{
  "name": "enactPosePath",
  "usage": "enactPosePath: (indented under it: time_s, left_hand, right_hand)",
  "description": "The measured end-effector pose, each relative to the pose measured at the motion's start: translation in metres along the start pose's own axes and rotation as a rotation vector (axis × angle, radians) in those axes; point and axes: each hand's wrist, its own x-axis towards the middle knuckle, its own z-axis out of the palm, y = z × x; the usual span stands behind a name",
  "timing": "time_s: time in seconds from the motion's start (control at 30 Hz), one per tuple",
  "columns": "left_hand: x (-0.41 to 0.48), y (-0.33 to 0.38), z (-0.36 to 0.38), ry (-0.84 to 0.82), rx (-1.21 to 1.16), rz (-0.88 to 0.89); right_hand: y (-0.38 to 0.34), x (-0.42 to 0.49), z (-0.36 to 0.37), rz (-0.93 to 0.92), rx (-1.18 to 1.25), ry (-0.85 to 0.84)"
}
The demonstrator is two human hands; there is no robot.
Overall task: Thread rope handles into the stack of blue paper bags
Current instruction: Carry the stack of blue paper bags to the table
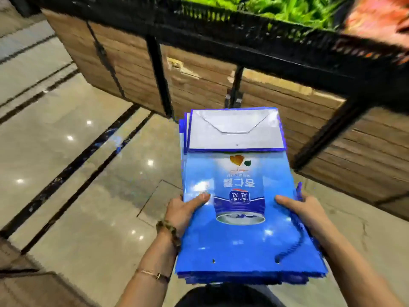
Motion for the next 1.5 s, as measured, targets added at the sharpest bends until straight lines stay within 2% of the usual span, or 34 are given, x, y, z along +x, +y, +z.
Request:
enactPosePath:
  time_s: [0.17,0.4,0.5,0.57,0.7,0.83,1.03,1.2,1.43,1.5]
  left_hand:
    - [0.021,0.011,0.157,-0.293,0.148,-0.011]
    - [0.020,-0.011,0.378,-0.698,0.414,-0.031]
    - [0.014,-0.022,0.440,-0.827,0.512,-0.028]
    - [-0.002,-0.044,0.507,-0.979,0.626,-0.045]
    - [-0.030,-0.068,0.600,-1.182,0.745,-0.071]
    - [-0.065,-0.100,0.686,-1.398,0.849,-0.100]
    - [-0.123,-0.153,0.776,-1.590,0.985,-0.021]
    - [-0.187,-0.206,0.838,-1.683,1.092,-0.017]
    - [-0.310,-0.310,0.938,-1.660,1.130,-0.022]
    - [-0.348,-0.336,0.966,-1.654,1.147,-0.081]
  right_hand:
    - [-0.005,-0.004,-0.132,-0.022,0.215,0.249]
    - [0.010,-0.032,-0.290,-0.073,0.453,0.698]
    - [0.016,-0.047,-0.323,-0.086,0.543,0.827]
    - [0.032,-0.063,-0.364,-0.073,0.622,1.019]
    - [0.053,-0.078,-0.418,0.005,0.706,1.238]
    - [0.067,-0.097,-0.462,-0.009,0.848,1.407]
    - [0.081,-0.126,-0.520,-0.023,1.034,1.548]
    - [0.108,-0.167,-0.589,-0.010,1.066,1.611]
    - [0.170,-0.249,-0.736,-0.069,1.136,1.623]
    - [0.187,-0.275,-0.778,-0.085,1.183,1.607]
